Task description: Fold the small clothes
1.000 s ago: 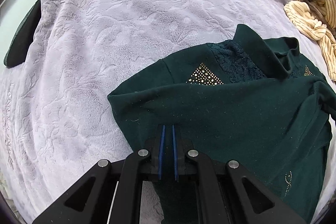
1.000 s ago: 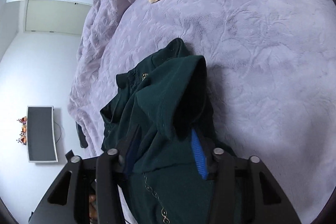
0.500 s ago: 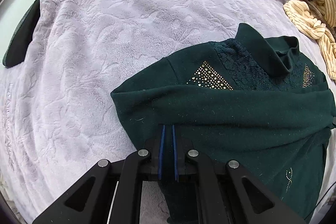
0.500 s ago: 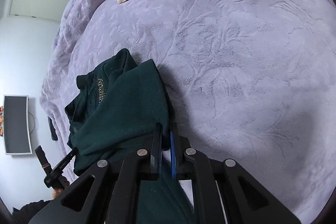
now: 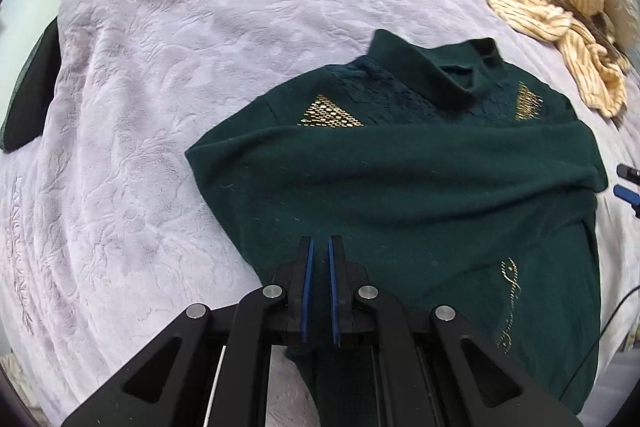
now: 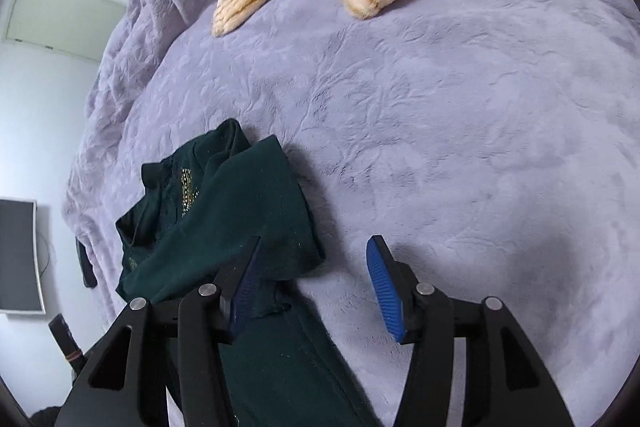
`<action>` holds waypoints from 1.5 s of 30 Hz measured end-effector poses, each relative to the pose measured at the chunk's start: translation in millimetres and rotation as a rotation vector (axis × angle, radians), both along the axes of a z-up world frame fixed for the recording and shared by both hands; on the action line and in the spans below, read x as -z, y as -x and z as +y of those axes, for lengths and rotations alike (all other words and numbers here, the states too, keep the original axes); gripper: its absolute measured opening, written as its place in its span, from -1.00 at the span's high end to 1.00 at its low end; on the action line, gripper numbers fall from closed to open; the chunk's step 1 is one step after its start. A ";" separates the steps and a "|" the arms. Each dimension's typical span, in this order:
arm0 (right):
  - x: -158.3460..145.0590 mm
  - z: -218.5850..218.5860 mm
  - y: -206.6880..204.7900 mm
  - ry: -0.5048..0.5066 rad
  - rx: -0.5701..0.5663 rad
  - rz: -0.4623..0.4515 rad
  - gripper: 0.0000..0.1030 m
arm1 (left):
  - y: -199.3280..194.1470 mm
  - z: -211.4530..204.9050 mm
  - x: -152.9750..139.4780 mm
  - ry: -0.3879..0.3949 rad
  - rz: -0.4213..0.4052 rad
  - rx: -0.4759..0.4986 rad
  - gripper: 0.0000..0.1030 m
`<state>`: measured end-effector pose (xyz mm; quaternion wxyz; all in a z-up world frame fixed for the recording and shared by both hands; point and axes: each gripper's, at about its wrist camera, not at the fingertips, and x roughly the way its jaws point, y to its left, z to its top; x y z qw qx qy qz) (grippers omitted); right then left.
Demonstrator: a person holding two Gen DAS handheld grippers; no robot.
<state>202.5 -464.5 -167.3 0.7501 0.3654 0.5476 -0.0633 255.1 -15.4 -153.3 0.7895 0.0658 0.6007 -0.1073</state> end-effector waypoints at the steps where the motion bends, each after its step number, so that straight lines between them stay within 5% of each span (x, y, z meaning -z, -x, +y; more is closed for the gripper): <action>1: -6.0 3.3 4.0 -0.020 -0.005 -0.035 -0.11 | 2.4 -1.6 -1.7 0.016 0.003 0.008 0.85; 7: 3.4 77.3 -15.6 -0.282 -0.238 -0.070 -0.08 | 4.2 -29.7 21.9 -0.007 0.037 0.101 0.85; 12: 38.9 98.9 -35.8 -0.330 -0.142 -0.007 -0.03 | 4.3 -22.9 33.8 0.011 0.058 0.095 0.85; 13: 42.8 95.5 -36.3 -0.336 -0.112 0.000 0.04 | 3.4 -20.2 33.6 0.025 0.064 0.092 0.85; 14: 46.9 91.0 -34.9 -0.347 -0.083 0.001 0.63 | 3.1 -18.3 33.3 0.034 0.066 0.094 0.85; 15: 48.7 87.7 -33.7 -0.367 -0.070 -0.002 0.94 | 3.5 -17.5 33.4 0.033 0.066 0.100 0.85; 18: 44.5 84.6 -25.5 -0.296 -0.155 0.076 0.94 | 11.1 -18.1 36.1 0.011 0.055 0.139 0.85; 23: 7.8 93.1 -27.0 -0.183 -0.353 0.024 0.75 | 14.3 -18.6 38.4 0.004 0.050 0.160 0.85; 24: 0.7 95.3 -34.5 -0.172 -0.372 -0.006 0.57 | 13.7 -19.5 39.1 0.002 0.050 0.160 0.85; 27: -4.0 100.9 -70.6 -0.141 -0.380 -0.054 0.52 | 14.8 -23.0 42.2 0.001 0.055 0.146 0.85; 29: 8.3 102.2 -90.8 -0.116 -0.386 -0.030 0.52 | 13.5 -26.1 42.3 0.002 0.057 0.134 0.85; 33: 29.7 97.0 -121.8 0.103 -0.372 0.078 0.54 | 10.6 -22.4 37.9 0.003 0.062 0.101 0.85; 35: 16.6 86.9 -116.2 0.077 -0.313 0.028 0.51 | 13.3 -22.6 30.6 -0.004 0.053 0.081 0.85; 39: -16.2 79.9 -88.8 0.055 -0.371 -0.031 -0.22 | 23.0 -19.8 15.8 -0.021 0.031 0.050 0.85; 45: -56.4 76.4 -30.8 0.042 -0.433 -0.057 -0.27 | 48.3 -11.0 -5.3 -0.028 0.039 -0.031 0.85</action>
